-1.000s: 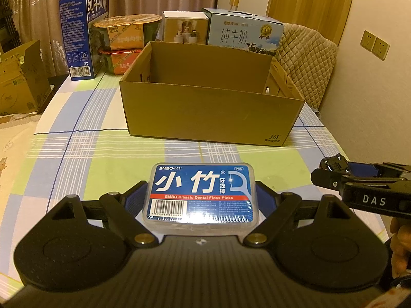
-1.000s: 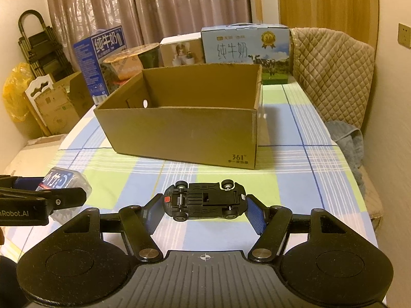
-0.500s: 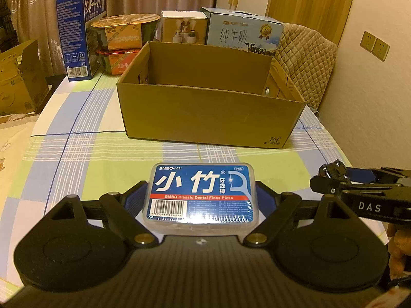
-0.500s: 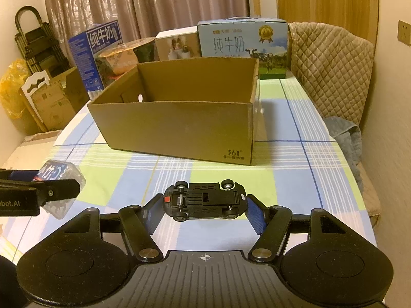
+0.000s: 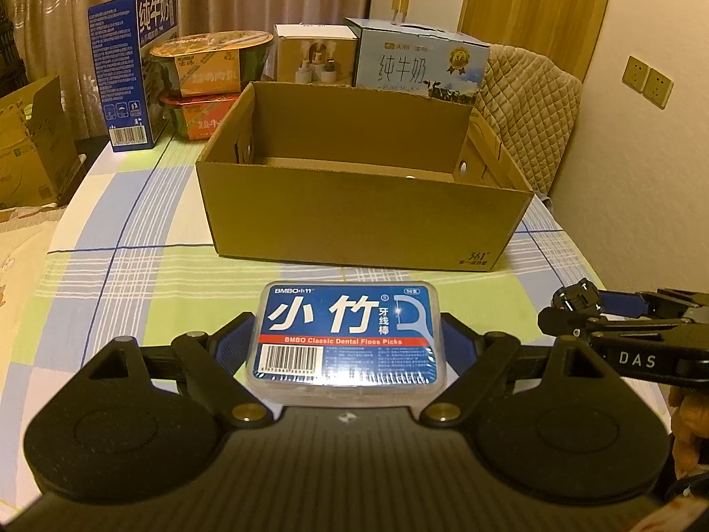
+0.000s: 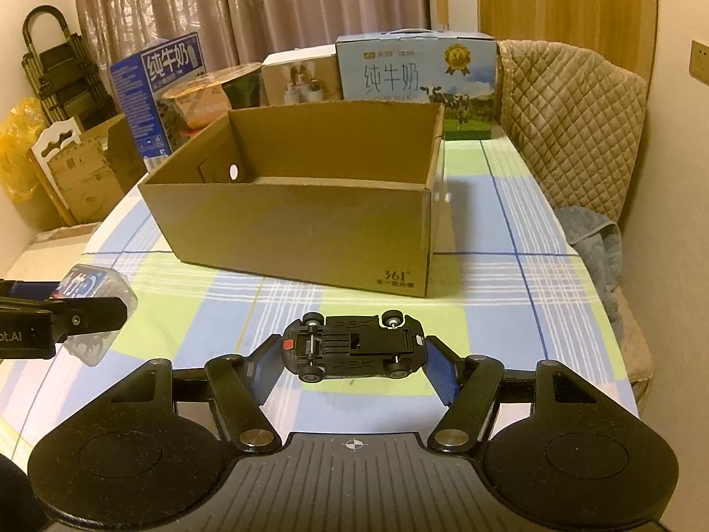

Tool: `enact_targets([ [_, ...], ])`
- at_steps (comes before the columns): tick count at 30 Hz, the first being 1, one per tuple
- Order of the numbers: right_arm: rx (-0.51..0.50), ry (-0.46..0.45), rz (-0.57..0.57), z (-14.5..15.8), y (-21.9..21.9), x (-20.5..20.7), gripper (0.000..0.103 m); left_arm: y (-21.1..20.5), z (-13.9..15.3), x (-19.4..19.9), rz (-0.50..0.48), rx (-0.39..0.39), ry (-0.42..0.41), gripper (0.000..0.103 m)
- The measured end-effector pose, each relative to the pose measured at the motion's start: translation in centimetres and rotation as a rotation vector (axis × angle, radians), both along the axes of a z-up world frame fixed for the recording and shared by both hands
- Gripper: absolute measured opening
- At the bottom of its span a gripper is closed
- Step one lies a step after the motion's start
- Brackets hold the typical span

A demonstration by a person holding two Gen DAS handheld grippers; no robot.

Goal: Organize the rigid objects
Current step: 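Carry the floss box and toy car over the box with both tools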

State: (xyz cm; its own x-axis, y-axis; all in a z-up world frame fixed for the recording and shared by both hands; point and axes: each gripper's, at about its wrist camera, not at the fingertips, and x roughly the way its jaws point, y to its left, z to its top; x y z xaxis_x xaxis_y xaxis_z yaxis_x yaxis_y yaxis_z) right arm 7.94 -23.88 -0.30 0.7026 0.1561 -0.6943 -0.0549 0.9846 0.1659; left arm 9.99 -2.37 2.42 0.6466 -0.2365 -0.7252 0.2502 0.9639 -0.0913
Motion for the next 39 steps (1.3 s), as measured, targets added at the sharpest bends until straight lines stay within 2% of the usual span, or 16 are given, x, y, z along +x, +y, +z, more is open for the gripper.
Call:
enact_targets([
  [10, -0.002, -0.009, 0.004, 0.7, -0.6, 1.8, 0.064, -0.2, 0.5, 2.8, -0.023, 0.001, -0.002, 0.084],
  [19, -0.009, -0.042, 0.018, 3.0, -1.1, 4.6, 0.064, -0.6, 2.0, 5.8, -0.055, 0.028, -0.035, 0.084],
  [29, 0.021, -0.059, 0.047, 5.3, -0.8, 7.8, 0.064, -0.9, 3.0, 9.0, -0.076, 0.017, -0.027, 0.084],
  [39, -0.004, -0.075, 0.075, 6.8, 0.0, 10.6, 0.064, -0.8, 3.7, 11.4, -0.096, 0.017, -0.03, 0.084],
])
